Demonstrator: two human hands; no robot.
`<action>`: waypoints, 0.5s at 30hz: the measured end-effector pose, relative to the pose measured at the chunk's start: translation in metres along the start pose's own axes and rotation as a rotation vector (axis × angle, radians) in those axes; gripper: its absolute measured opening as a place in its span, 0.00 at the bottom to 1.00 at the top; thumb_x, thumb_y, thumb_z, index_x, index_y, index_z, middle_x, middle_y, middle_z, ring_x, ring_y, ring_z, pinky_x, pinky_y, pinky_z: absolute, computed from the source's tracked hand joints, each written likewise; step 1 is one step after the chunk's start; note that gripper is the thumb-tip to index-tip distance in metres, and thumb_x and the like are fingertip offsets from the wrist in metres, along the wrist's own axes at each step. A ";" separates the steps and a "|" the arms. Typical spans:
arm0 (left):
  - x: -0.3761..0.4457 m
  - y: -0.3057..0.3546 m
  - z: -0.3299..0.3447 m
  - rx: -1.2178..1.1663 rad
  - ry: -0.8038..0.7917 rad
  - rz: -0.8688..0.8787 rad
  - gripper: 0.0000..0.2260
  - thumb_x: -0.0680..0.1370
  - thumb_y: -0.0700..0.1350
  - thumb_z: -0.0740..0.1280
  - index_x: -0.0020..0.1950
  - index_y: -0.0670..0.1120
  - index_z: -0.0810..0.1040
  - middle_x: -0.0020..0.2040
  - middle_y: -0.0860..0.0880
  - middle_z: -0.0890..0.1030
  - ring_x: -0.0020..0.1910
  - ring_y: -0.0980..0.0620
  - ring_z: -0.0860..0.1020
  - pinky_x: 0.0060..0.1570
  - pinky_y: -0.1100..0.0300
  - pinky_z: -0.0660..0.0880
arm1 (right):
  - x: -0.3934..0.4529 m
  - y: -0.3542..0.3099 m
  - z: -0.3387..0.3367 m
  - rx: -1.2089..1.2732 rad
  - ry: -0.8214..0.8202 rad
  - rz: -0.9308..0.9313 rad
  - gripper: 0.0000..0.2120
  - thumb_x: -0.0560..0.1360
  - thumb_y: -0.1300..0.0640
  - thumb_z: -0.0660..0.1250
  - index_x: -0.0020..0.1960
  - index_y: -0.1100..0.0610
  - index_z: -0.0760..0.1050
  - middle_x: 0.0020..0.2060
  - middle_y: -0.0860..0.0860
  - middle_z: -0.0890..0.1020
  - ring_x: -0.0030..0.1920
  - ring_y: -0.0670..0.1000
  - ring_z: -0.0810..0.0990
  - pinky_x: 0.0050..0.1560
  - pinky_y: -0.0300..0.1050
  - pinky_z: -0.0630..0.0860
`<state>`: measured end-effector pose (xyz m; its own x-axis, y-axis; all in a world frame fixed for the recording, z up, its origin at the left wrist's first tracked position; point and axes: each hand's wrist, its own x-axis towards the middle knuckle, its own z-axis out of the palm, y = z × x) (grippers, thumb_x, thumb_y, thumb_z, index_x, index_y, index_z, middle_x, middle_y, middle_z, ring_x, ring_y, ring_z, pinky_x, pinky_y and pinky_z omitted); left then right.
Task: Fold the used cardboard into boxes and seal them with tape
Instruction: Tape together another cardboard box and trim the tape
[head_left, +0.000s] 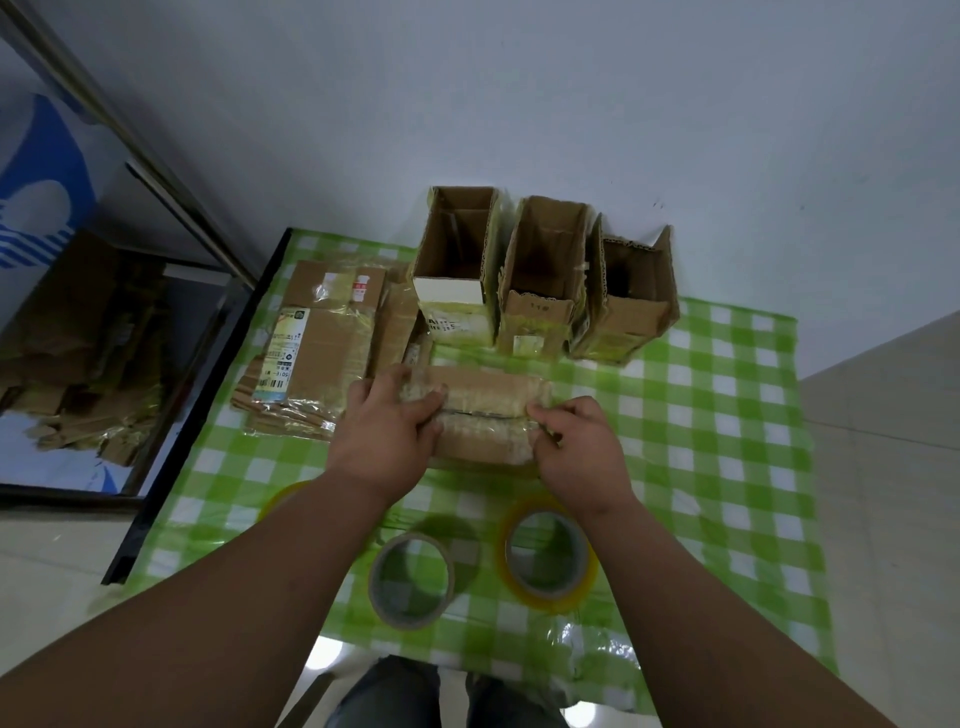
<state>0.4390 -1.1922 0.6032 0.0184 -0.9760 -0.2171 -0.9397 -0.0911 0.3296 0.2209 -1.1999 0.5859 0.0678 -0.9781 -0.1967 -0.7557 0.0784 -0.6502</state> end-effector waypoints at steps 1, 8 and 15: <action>0.000 0.003 -0.001 0.059 0.023 0.002 0.17 0.80 0.56 0.62 0.70 0.61 0.74 0.72 0.50 0.64 0.68 0.42 0.60 0.68 0.47 0.64 | -0.001 0.000 0.000 0.020 0.011 -0.003 0.17 0.77 0.58 0.68 0.66 0.53 0.78 0.53 0.52 0.74 0.50 0.55 0.79 0.54 0.54 0.78; 0.000 0.015 0.001 0.086 -0.001 0.041 0.21 0.80 0.47 0.63 0.74 0.50 0.71 0.64 0.47 0.73 0.62 0.44 0.71 0.59 0.51 0.71 | -0.040 0.024 -0.006 0.096 0.176 0.133 0.08 0.70 0.63 0.66 0.44 0.53 0.70 0.41 0.52 0.75 0.39 0.57 0.75 0.41 0.56 0.75; -0.014 0.023 0.002 -0.105 0.133 0.054 0.19 0.77 0.40 0.68 0.68 0.44 0.78 0.59 0.44 0.76 0.59 0.42 0.73 0.57 0.47 0.74 | -0.072 0.021 0.007 -0.290 -0.253 -0.068 0.20 0.65 0.34 0.49 0.37 0.49 0.68 0.38 0.45 0.72 0.43 0.52 0.76 0.58 0.51 0.65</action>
<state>0.4163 -1.1805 0.6124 0.0202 -0.9970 -0.0750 -0.9000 -0.0508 0.4329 0.2044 -1.1261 0.5811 0.2548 -0.8981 -0.3584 -0.8942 -0.0778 -0.4408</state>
